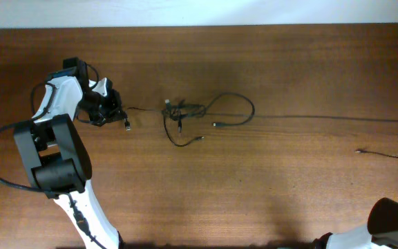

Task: Untangle cables

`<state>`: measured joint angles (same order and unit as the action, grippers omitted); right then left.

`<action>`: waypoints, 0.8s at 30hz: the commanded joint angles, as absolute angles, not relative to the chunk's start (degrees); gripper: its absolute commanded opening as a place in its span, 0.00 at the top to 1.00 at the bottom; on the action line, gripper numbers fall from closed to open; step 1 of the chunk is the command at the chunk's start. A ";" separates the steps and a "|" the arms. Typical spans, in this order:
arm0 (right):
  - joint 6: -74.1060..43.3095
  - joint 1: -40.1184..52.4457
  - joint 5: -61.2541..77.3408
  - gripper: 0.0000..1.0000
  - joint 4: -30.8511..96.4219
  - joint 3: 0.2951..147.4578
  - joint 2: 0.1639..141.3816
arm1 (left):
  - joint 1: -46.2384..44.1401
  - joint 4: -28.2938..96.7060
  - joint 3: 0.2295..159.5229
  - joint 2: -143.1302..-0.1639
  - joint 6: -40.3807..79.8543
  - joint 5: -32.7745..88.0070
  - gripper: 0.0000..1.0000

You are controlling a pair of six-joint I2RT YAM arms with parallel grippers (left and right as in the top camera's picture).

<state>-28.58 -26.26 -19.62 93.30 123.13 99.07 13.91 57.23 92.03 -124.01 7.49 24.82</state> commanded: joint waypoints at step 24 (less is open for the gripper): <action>-5.45 -19.49 12.12 0.01 89.89 100.14 111.92 | 4.91 65.71 98.02 -122.50 -15.22 33.41 0.04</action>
